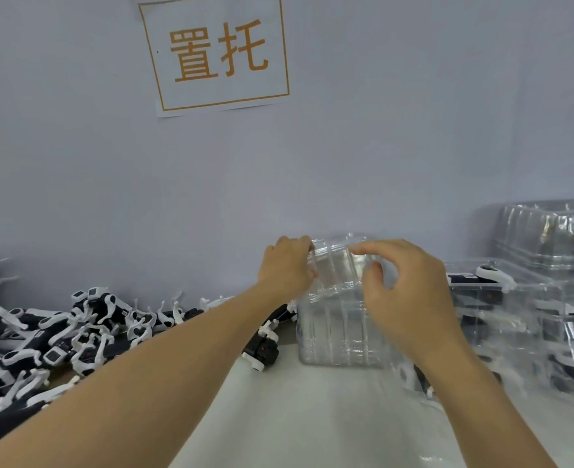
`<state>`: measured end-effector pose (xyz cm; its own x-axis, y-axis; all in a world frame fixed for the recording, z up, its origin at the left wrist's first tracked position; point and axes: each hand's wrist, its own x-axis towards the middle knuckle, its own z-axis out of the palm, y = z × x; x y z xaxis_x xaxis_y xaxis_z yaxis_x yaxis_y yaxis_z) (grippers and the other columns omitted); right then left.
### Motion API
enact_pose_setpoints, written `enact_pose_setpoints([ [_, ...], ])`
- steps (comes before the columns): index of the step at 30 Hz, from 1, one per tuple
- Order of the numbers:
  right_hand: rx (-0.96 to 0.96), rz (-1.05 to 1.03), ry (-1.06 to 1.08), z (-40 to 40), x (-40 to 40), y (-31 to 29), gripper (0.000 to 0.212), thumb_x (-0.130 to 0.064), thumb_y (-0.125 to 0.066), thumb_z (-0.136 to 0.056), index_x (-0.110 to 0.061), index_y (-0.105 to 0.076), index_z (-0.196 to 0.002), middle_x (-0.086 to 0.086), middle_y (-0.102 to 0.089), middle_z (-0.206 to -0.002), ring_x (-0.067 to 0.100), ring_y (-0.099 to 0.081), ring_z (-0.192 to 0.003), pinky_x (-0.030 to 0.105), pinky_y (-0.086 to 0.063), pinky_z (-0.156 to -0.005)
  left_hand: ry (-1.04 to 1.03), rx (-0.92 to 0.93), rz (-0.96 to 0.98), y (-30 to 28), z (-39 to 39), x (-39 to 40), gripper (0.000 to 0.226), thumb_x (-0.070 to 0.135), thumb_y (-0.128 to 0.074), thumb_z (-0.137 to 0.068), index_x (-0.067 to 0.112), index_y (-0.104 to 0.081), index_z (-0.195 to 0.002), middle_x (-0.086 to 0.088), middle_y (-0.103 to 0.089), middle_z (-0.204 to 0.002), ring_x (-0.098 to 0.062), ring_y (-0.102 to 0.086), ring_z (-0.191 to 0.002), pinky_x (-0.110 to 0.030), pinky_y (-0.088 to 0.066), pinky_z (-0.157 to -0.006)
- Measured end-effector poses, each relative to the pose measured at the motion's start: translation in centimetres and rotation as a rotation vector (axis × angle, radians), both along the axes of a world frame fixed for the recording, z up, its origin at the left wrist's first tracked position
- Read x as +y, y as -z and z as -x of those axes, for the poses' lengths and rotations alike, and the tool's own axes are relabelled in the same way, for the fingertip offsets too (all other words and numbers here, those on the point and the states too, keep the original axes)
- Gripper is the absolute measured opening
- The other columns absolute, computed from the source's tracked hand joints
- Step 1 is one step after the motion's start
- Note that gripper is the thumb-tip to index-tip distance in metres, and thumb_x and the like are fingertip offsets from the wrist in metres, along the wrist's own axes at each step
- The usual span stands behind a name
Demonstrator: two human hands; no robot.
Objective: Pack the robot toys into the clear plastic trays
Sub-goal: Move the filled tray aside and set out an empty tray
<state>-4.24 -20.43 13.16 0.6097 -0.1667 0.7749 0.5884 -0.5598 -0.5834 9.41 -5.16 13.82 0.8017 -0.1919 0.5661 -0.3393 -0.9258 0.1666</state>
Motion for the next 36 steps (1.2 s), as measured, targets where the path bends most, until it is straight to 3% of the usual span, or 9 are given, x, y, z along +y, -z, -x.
enact_pose_setpoints([
  [5, -0.025, -0.080, 0.004, 0.1, 0.3, -0.1, 0.035, 0.001, -0.054, -0.087, -0.024, -0.072, -0.104, -0.013, -0.067, -0.100, 0.012, -0.061, -0.103, 0.031, -0.046, -0.095, -0.007, -0.071, 0.385, -1.5, 2.5, 1.5, 0.033, 0.024, -0.076, -0.085, 0.019, -0.060, -0.114, 0.000, -0.060, -0.100, -0.020, -0.055, -0.102, -0.038, -0.047, -0.091],
  [10, 0.057, -0.126, -0.028, 0.5, 1.7, -0.2, 0.030, -0.018, -0.058, -0.094, -0.025, -0.064, -0.122, -0.013, -0.065, -0.103, 0.006, -0.060, -0.101, 0.028, -0.048, -0.090, 0.113, -0.145, 0.794, -1.9, 7.5, 2.3, 0.031, 0.024, -0.075, -0.087, 0.025, -0.054, -0.109, 0.012, -0.056, -0.100, 0.006, -0.053, -0.089, 0.001, -0.038, -0.073],
  [14, 0.188, -0.174, -0.159, 0.8, 3.1, -0.4, 0.028, -0.035, -0.062, -0.093, -0.030, -0.060, -0.121, -0.018, -0.065, -0.097, -0.007, -0.060, -0.091, 0.003, -0.042, -0.073, 0.292, -0.098, 1.079, 0.4, 11.7, 2.3, 0.022, 0.012, -0.070, -0.089, 0.024, -0.058, -0.104, 0.010, -0.071, -0.096, 0.000, -0.066, -0.091, -0.010, -0.049, -0.072],
  [19, 0.160, -0.222, -0.234, 1.0, 4.0, -0.3, 0.003, -0.031, -0.070, -0.090, -0.028, -0.069, -0.091, -0.014, -0.069, -0.078, -0.004, -0.063, -0.078, 0.005, -0.045, -0.066, 0.430, -0.016, 1.325, 2.3, 13.8, 2.0, 0.021, 0.005, -0.066, -0.092, 0.017, -0.059, -0.108, -0.002, -0.076, -0.094, -0.014, -0.072, -0.082, -0.015, -0.052, -0.060],
  [24, 0.268, -0.447, -0.448, 1.0, 3.5, -0.5, 0.013, -0.026, -0.069, -0.091, -0.022, -0.078, -0.082, -0.006, -0.075, -0.080, 0.006, -0.069, -0.074, 0.017, -0.055, -0.067, 0.367, 0.082, 1.370, 2.1, 13.9, 2.2, 0.020, 0.016, -0.069, -0.091, 0.021, -0.060, -0.109, -0.019, -0.068, -0.109, -0.036, -0.068, -0.094, -0.025, -0.057, -0.060],
  [27, 0.348, -0.531, -0.560, 1.2, 3.5, -0.7, 0.026, -0.014, -0.062, -0.095, -0.020, -0.079, -0.076, 0.002, -0.076, -0.080, 0.011, -0.070, -0.073, 0.021, -0.056, -0.067, 0.402, 0.123, 1.405, 2.0, 14.3, 2.7, 0.016, 0.013, -0.066, -0.093, 0.019, -0.060, -0.106, -0.016, -0.070, -0.106, -0.020, -0.070, -0.078, -0.020, -0.053, -0.048],
  [31, 0.448, -0.691, -0.761, 1.4, 3.4, -0.9, 0.032, -0.005, -0.055, -0.096, -0.010, -0.079, -0.075, 0.003, -0.073, -0.073, 0.011, -0.068, -0.065, 0.019, -0.054, -0.059, 0.493, 0.183, 1.401, 1.7, 14.7, 3.4, 0.017, 0.010, -0.061, -0.095, 0.013, -0.058, -0.112, -0.005, -0.073, -0.096, -0.012, -0.070, -0.073, -0.020, -0.052, -0.048],
  [33, 0.486, -0.722, -0.831, 1.3, 3.3, -0.8, 0.035, -0.005, -0.054, -0.097, -0.010, -0.080, -0.075, 0.004, -0.072, -0.074, 0.012, -0.067, -0.065, 0.021, -0.054, -0.059, 0.522, 0.206, 1.404, 1.5, 14.9, 3.7, 0.018, 0.009, -0.061, -0.095, 0.012, -0.057, -0.112, -0.001, -0.074, -0.091, -0.014, -0.070, -0.075, -0.024, -0.054, -0.053],
  [36, 0.510, -0.728, -0.904, 1.1, 3.4, -0.6, 0.029, -0.010, -0.057, -0.092, -0.013, -0.081, -0.077, 0.003, -0.072, -0.077, 0.012, -0.067, -0.067, 0.022, -0.054, -0.060, 0.518, 0.210, 1.394, 1.4, 15.0, 4.0, 0.019, 0.009, -0.062, -0.093, 0.012, -0.058, -0.112, 0.000, -0.073, -0.091, -0.018, -0.069, -0.082, -0.035, -0.054, -0.075],
])
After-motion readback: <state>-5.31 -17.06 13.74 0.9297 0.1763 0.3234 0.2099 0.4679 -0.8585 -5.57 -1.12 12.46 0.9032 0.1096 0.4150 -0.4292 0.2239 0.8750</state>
